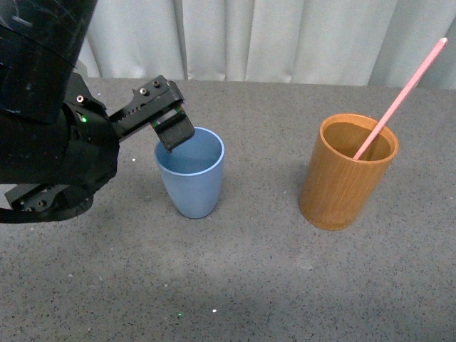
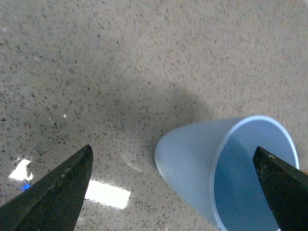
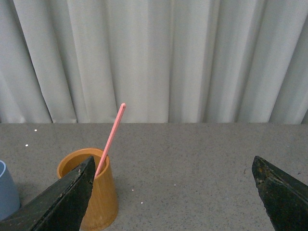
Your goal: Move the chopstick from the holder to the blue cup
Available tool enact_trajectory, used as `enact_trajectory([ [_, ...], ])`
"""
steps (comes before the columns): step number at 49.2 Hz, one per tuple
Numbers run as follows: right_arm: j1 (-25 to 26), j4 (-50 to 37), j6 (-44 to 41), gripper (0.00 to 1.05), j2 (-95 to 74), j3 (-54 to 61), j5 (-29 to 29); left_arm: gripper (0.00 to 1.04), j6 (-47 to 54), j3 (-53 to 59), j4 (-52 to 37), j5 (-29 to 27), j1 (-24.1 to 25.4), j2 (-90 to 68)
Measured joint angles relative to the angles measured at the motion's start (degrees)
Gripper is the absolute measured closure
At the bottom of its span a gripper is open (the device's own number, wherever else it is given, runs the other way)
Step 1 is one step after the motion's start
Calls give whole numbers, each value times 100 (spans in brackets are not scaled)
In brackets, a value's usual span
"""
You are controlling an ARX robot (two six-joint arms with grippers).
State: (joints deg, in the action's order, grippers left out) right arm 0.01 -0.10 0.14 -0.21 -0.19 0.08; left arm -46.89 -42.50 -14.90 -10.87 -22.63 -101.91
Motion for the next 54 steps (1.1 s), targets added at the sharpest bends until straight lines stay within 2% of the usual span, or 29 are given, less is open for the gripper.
enact_trajectory([
  [2, 0, 0, 0, 10, 0, 0, 0, 7, 87, 24, -120, -96, 39, 42],
  [4, 0, 0, 0, 10, 0, 0, 0, 13, 619, 315, -1246, -525, 74, -74],
  [5, 0, 0, 0, 10, 0, 0, 0, 19, 1058, 599, -2238, -730, 127, -144],
  [7, 0, 0, 0, 10, 0, 0, 7, 28, 1996, 1200, -3783, -678, 273, -157],
  [10, 0, 0, 0, 10, -2, 0, -7, 40, 3169, 1882, -5259, -511, 546, 131],
  [13, 0, 0, 0, 10, 0, 0, -7, 55, 3943, 2361, -5761, -227, 881, 885],
  [24, 0, 0, 0, 10, 0, 0, 0, 89, 4509, 3412, -4607, 540, 1633, 2973],
  [27, 0, 0, 0, 10, 0, 0, 0, 101, 4553, 3807, -3960, 984, 2055, 3904],
  [30, 0, 0, 0, 10, 0, 0, -2, 101, 4581, 4129, -2927, 1008, 2214, 5128],
  [32, 0, 0, 0, 10, -2, 0, 0, 101, 4594, 4140, -1878, 1045, 2238, 6196],
  [34, 0, 0, 0, 10, 0, 0, 4, 101, 4616, 4138, -341, 1095, 2243, 7775],
  [36, 0, 2, 0, 10, -2, 0, 2, 101, 4627, 4138, 643, 1091, 2243, 8911],
  [38, 0, 2, 0, 10, -2, 0, 0, 101, 4636, 4135, 1231, 1086, 2249, 9683],
  [41, 0, 2, 0, 10, 0, 0, 0, 101, 4642, 4135, 1456, 1088, 2253, 10100],
  [54, 0, 2, 0, 10, 0, 0, 0, 101, 4642, 4135, 1482, 1088, 2253, 10166],
])
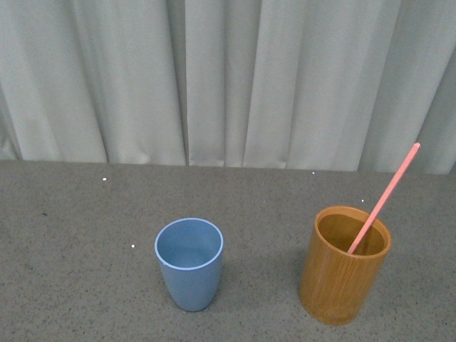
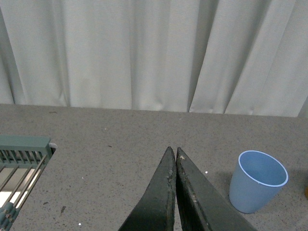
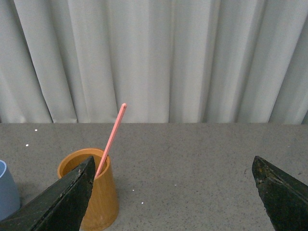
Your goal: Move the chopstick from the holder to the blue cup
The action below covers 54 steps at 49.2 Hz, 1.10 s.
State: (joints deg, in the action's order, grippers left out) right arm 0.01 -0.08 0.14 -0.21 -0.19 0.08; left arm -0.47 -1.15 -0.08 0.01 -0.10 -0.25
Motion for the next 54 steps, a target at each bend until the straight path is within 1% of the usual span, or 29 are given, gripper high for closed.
enact_trajectory([
  [5, 0, 0, 0, 10, 0, 0, 0, 100, -2, 0, 0, 0, 0, 0],
  [8, 0, 0, 0, 10, 0, 0, 2, 92, 0, 0, 0, 0, 0, 0],
  [14, 0, 0, 0, 10, 0, 0, 0, 71, 0, 0, 0, 0, 0, 0],
  [15, 0, 0, 2, 10, -2, 0, -2, 69, 0, 0, 0, 0, 0, 0],
  [17, -94, 275, 116, 10, -127, -101, -278, 62, 0, 0, 0, 0, 0, 2],
  [18, -138, 374, 151, 10, -201, -146, -372, 60, 2, 0, 0, 0, 0, 2],
  [20, -284, 407, 240, 10, -621, -278, -667, 53, 2, 0, 2, -4, 0, 2],
  [23, -402, 13, 297, 10, -1266, -376, -807, 42, 2, 0, 2, -2, 0, 2],
  [24, -431, -212, 295, 10, -1547, -417, -809, 40, 2, 0, 2, 0, 0, 2],
  [28, -466, -1263, 267, 10, -2811, -686, -844, 26, 2, 0, 4, 0, 0, 2],
  [29, -457, -1617, 267, 10, -3309, -844, -846, 21, 2, 0, 4, 0, 0, 2],
  [32, -389, -2280, 278, 10, -4575, -1340, -859, 7, 2, 0, 4, 0, 0, 2],
  [33, -367, -2337, 293, 10, -4868, -1475, -852, 5, 7, 0, 4, -2, 0, 2],
  [36, -291, -2350, 396, 10, -5851, -1943, -813, 7, 9, 0, 4, -2, 0, 2],
  [39, -221, -2107, 575, 10, -6747, -2450, -778, 7, 11, 0, 4, 0, 0, 2],
  [42, -203, -1978, 693, 10, -7239, -2796, -815, 7, 11, 0, 4, -2, 0, 2],
  [47, -291, -1921, 767, 10, -7578, -3117, -966, 7, 11, 0, 4, -2, 0, 2],
  [54, -643, -1768, 975, 10, -7853, -3429, -1099, 7, 11, 0, 4, -2, 0, 2],
])
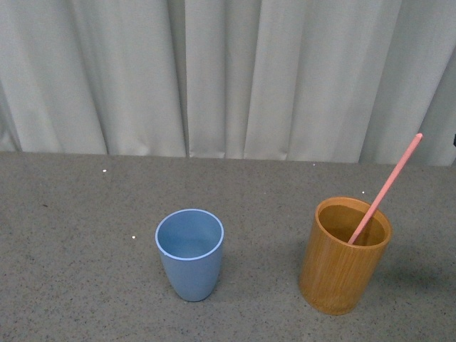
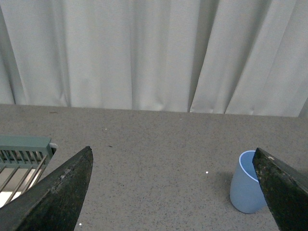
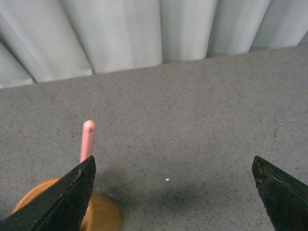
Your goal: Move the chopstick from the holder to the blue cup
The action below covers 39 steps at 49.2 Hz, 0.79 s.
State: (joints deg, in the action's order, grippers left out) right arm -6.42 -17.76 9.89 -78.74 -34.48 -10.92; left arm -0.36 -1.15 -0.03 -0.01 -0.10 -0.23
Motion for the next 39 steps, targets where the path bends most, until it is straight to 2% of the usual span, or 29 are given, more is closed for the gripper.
enact_trajectory([
  [17, -601, -72, 407, 10, -782, -313, -380, 7, 0, 0, 0, 0, 0, 0],
  [39, -855, -514, 796, 10, -1639, -750, -739, 7, 0, 0, 0, 0, 0, 0],
])
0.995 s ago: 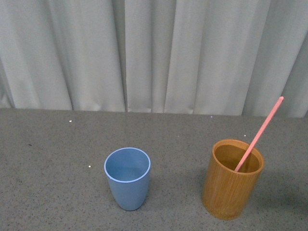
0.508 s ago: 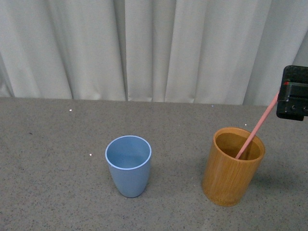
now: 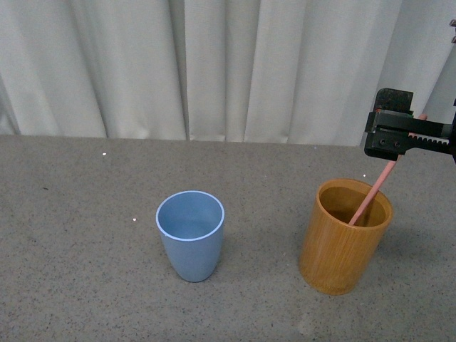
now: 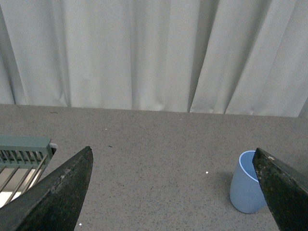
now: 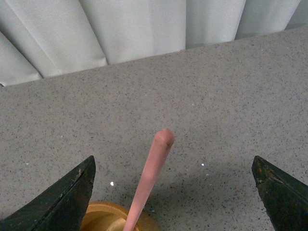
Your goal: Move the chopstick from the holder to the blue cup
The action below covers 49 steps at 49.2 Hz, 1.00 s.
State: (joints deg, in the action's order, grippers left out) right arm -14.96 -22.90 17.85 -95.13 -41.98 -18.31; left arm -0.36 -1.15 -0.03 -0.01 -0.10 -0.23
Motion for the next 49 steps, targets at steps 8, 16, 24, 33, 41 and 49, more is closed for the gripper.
enact_trajectory([
  [8, -42, -109, 94, 10, -188, -28, -116, 7, 0, 0, 0, 0, 0, 0],
  [16, -59, -284, 127, 10, -297, -28, -173, 7, 2, 0, 0, 0, 0, 0],
  [24, -116, -404, 151, 42, -380, -15, -203, 7, 0, 0, 0, 0, 0, 0],
  [33, -186, -490, 144, 75, -389, 2, -219, 7, 2, 0, 0, 0, 0, 0],
  [41, -208, -520, 197, 97, -389, 4, -195, 7, 0, 0, 0, 0, 0, 0],
  [49, -245, -549, 201, 100, -387, 13, -175, 7, 0, 0, 0, 0, 0, 0],
])
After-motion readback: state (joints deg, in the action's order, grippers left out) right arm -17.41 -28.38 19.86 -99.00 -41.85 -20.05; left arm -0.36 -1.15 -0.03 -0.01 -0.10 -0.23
